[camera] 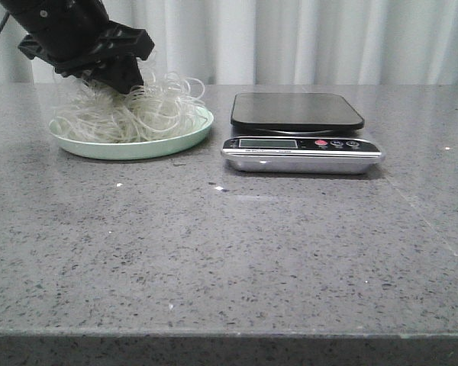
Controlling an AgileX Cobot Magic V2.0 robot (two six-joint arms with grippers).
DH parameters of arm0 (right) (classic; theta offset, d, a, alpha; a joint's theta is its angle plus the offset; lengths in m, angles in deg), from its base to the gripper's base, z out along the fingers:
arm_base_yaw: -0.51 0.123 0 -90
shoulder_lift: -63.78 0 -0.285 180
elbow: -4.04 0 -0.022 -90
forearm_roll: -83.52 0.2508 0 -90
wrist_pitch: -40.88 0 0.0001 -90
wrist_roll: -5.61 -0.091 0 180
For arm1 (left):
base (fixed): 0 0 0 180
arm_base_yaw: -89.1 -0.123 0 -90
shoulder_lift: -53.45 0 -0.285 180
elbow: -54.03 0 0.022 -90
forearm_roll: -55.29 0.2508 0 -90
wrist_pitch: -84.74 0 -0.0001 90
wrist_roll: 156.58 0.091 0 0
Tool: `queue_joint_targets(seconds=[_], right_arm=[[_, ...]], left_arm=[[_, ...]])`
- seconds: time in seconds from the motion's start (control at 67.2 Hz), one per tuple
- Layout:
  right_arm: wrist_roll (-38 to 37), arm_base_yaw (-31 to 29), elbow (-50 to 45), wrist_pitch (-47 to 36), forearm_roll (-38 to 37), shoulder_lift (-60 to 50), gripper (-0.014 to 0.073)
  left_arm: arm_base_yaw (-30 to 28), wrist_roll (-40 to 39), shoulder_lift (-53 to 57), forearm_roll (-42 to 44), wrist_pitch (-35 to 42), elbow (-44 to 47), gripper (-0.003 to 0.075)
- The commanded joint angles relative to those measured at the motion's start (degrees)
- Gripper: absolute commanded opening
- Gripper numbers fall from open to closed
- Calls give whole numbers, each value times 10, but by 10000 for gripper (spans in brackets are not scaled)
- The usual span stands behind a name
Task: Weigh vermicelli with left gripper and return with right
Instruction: 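Lower the left gripper into the vermicelli pile and close on it, then lift the vermicelli off the green plate with the left gripper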
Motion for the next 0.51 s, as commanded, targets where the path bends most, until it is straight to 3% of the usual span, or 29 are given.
queue_joint_targets(seconds=[0.0, 0.491], right_arm=[[4, -4, 4, -42, 1, -10, 150], [4, -4, 4, -42, 1, -10, 150]], left_arm=[[3, 1, 22, -6, 4, -17, 137], [6, 1, 77, -6, -31, -164, 137]])
